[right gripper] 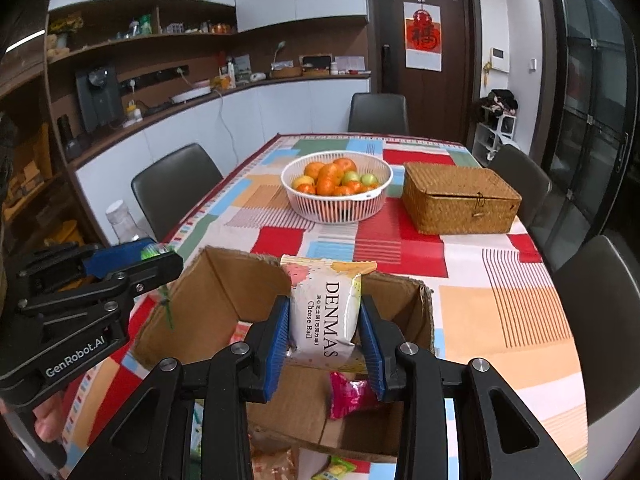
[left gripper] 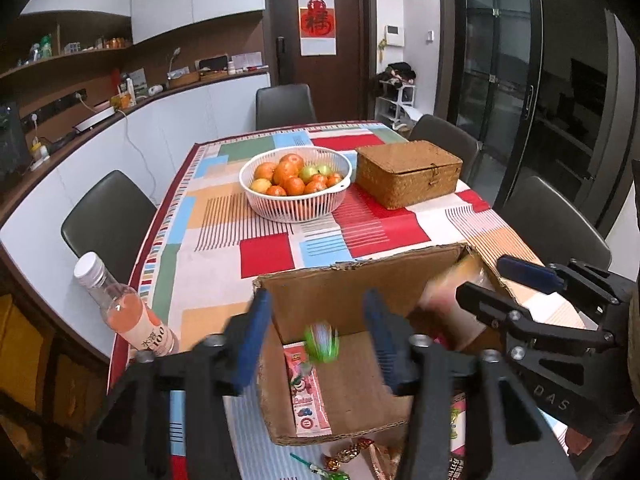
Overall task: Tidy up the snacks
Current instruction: 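Carry lollipop and DENMAS bag over the box and release both inside, then grasp the green-stick lollipop with left gripper while right gripper grasps green candy packet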
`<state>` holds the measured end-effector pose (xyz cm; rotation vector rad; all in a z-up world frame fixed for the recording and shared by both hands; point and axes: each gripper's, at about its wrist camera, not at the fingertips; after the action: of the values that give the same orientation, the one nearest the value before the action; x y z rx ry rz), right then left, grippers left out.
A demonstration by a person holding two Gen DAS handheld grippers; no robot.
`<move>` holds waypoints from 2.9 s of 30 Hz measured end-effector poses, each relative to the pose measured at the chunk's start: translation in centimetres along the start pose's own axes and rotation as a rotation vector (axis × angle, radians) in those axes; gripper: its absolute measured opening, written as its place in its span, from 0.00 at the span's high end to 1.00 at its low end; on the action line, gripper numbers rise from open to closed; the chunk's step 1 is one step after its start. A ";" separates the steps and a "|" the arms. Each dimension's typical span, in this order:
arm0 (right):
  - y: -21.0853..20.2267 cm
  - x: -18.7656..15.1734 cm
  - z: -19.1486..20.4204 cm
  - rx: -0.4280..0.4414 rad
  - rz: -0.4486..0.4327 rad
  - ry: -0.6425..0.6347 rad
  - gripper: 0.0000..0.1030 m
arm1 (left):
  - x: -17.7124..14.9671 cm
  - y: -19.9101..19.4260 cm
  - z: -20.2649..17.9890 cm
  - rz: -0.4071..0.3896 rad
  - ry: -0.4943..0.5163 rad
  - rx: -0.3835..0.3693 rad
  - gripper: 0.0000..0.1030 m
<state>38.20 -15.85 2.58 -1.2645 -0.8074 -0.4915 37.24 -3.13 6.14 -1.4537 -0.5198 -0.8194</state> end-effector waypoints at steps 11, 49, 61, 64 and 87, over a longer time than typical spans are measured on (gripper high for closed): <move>-3.0 -2.7 1.7 0.011 -0.046 -0.025 0.45 | -3.5 -4.4 0.1 -0.048 0.006 0.024 0.37; -2.9 -16.1 1.6 -0.079 0.142 0.002 0.45 | -18.9 -2.8 -1.3 0.202 -0.006 0.036 0.29; 0.2 -17.2 -0.1 -0.107 0.218 0.062 0.45 | -19.9 0.7 -1.3 0.233 -0.001 0.046 0.30; 0.9 -17.3 0.0 -0.099 0.227 0.061 0.45 | -20.0 1.5 -1.2 0.232 -0.003 0.040 0.36; 4.8 -17.1 -1.5 -0.055 0.273 0.138 0.59 | -19.7 6.0 -1.4 0.323 -0.052 0.016 0.64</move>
<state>31.17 -17.82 -13.73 -1.3525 -0.4993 -0.3775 29.00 -1.56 -12.73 -1.4985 -0.3169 -0.5218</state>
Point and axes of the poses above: each gripper's, at about its wrist camera, not at the fingertips, and y roughly the way its jaws point, z to its left, x to its top, and after that the axes turned 5 degrees about x, right-handed
